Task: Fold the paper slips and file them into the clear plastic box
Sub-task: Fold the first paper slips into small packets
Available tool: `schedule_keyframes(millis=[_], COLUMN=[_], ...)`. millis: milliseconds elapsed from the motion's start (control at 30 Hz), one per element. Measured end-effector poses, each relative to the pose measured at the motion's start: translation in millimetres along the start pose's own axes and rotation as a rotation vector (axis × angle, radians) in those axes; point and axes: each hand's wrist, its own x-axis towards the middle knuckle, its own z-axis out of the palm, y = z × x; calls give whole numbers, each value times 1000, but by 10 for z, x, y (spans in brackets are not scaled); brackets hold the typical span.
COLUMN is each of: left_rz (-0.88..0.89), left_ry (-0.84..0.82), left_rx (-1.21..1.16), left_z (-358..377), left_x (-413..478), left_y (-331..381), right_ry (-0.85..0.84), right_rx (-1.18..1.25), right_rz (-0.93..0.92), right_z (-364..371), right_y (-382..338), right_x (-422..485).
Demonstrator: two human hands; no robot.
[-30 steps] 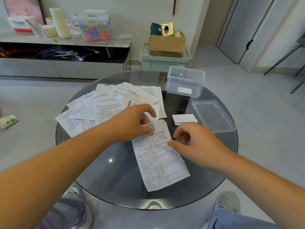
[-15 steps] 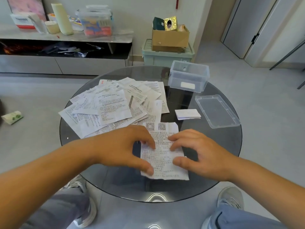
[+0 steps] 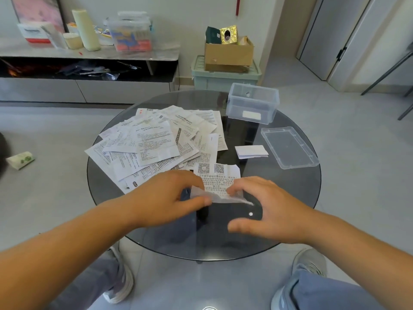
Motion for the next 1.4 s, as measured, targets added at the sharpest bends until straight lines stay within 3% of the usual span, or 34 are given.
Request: schedule_keyframes(millis=[167, 267, 533, 767, 967, 1133, 1300, 1400], left_rz=[-212, -320, -389, -317, -288, -118, 84, 115], left_ry=[78, 133, 135, 61, -45, 30, -46, -46], left_rx=[-139, -134, 54, 122, 375, 503, 435, 373], left_z=[-11, 14, 108, 166, 167, 173, 216, 253], left_x=[166, 303, 450, 418, 281, 145, 180, 189], left_y=[67, 72, 113, 100, 65, -122, -203, -155], right_ry=[239, 340, 357, 340, 324, 294, 306, 304], right_rx=[316, 371, 75, -66, -240, -308, -246, -283], right_rz=[164, 262, 328, 278, 245, 224, 186, 32], right_z=[23, 51, 143, 171, 173, 187, 181, 197], right_y=[31, 72, 50, 63, 49, 101, 198, 136], right_x=[219, 386, 549, 550, 484, 387, 371, 338])
